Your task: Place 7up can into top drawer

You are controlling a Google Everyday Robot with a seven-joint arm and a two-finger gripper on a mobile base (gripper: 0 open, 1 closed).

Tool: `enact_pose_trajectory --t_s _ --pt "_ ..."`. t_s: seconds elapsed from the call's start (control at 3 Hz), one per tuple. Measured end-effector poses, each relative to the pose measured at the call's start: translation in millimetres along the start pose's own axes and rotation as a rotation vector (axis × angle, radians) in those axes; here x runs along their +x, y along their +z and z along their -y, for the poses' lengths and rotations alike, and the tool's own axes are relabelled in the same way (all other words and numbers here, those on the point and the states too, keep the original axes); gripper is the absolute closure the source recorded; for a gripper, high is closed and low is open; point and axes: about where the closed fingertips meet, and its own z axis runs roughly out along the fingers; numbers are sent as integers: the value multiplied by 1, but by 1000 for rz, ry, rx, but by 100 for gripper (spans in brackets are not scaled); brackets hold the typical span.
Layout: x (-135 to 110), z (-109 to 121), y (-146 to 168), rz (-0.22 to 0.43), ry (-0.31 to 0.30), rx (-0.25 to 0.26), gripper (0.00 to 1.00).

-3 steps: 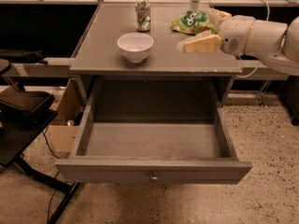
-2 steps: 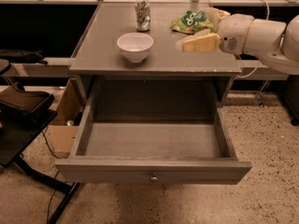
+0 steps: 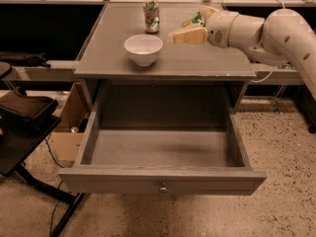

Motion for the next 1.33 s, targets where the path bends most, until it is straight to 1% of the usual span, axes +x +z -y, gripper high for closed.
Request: enact_pose_trajectory --t_s 0.33,0.67,1.0,1.33 --pt "16 38 56 -19 22 21 0" --pt "24 72 104 -2 48 61 0" --pt "22 104 137 26 58 122 0" --pt "19 125 170 17 63 199 0"
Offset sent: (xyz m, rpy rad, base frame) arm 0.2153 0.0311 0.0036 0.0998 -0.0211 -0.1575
